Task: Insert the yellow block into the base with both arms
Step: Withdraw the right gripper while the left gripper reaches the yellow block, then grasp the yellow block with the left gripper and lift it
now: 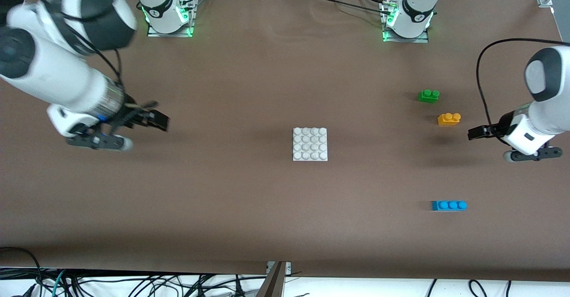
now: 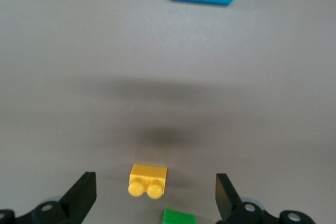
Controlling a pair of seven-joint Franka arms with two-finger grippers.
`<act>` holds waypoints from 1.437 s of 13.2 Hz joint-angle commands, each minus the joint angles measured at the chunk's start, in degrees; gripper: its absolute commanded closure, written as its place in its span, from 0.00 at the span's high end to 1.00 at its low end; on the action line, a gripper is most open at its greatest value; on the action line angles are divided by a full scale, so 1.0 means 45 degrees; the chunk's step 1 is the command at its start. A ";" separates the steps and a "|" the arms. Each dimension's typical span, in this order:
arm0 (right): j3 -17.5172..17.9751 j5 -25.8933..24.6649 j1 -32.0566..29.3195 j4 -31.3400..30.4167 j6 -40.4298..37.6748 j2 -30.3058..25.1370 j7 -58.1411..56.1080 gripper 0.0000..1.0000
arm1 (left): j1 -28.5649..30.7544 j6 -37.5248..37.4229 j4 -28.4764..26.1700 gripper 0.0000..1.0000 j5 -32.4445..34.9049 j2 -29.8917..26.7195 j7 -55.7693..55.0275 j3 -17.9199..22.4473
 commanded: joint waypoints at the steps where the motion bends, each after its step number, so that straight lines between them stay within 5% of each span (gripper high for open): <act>1: -0.0449 0.0143 -0.0759 -0.1587 -0.0662 -0.2004 -0.2395 1.00 | 0.0202 0.2795 -0.4176 1.00 0.1127 -0.1849 0.0260 -0.0198; 5: -0.1175 0.0065 -0.0760 -0.2193 -0.0959 -0.2986 -0.3436 1.00 | 0.0613 0.5942 -0.6548 1.00 0.1424 -0.1385 0.0298 -0.0179; 7: -0.1332 0.0065 -0.0779 -0.2155 -0.0978 -0.3006 -0.3458 1.00 | 0.1078 0.6300 -0.6726 1.00 0.2359 -0.0915 0.0377 -0.0198; 17: -0.1391 0.0046 -0.0740 -0.2096 -0.0978 -0.2967 -0.3283 1.00 | 0.1297 0.8293 -0.7117 1.00 0.2441 0.0395 0.0709 -0.0199; 19: -0.1371 0.0007 -0.0740 -0.2077 -0.0978 -0.2947 -0.3244 1.00 | 0.1393 0.8274 -0.7117 0.66 0.2441 0.0395 0.1233 -0.0199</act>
